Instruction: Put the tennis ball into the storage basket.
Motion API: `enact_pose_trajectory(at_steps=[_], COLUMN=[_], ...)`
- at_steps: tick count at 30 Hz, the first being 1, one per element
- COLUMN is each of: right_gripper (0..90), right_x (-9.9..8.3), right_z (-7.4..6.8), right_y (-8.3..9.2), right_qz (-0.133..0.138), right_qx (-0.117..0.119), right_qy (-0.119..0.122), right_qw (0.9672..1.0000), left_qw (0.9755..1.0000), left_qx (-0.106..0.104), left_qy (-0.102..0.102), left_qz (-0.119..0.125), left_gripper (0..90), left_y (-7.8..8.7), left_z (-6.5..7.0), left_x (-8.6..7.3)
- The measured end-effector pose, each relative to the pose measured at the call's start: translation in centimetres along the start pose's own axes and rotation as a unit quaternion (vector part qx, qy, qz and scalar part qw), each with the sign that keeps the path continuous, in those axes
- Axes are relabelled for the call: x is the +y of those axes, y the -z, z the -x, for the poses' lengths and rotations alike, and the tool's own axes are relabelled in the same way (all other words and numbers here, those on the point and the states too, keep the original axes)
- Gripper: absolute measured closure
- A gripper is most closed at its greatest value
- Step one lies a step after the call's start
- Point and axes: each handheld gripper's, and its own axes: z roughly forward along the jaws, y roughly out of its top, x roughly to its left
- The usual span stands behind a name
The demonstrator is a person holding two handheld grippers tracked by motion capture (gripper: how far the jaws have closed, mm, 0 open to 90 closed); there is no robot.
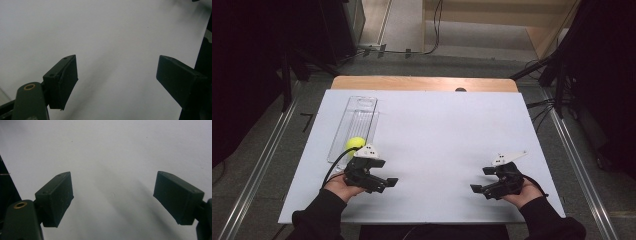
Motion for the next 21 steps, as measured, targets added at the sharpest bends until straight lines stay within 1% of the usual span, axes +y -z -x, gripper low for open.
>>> enact_pose_trajectory(at_steps=[1,6,10,15,21], right_gripper=[14.0,14.0,14.0,14.0,14.0], right_x=[0.0,0.0,0.0,0.0,0.0], right_z=[0.0,0.0,0.1,0.1,0.2], right_y=[0.0,0.0,0.0,0.0,0.0], right_qz=[0.000,0.001,0.002,0.002,0.002], right_qx=[-0.001,-0.001,-0.001,-0.001,-0.002], right_qy=[0.001,0.001,0.002,0.002,0.000], right_qw=[1.0000,1.0000,1.0000,1.0000,1.0000], left_qw=[1.0000,1.0000,1.0000,1.0000,1.0000], left_qx=[-0.001,-0.005,-0.006,-0.005,-0.003], left_qy=[-0.003,0.004,-0.001,-0.005,-0.006], left_qz=[-0.001,-0.002,-0.006,-0.004,-0.002], left_gripper=[18.1,18.1,18.1,18.1,18.1], left_y=[0.0,0.1,0.2,0.3,0.5], left_z=[-0.1,-0.2,-0.2,-0.1,-0.1], left_x=[-0.1,-0.6,-0.9,-1.2,-1.4])
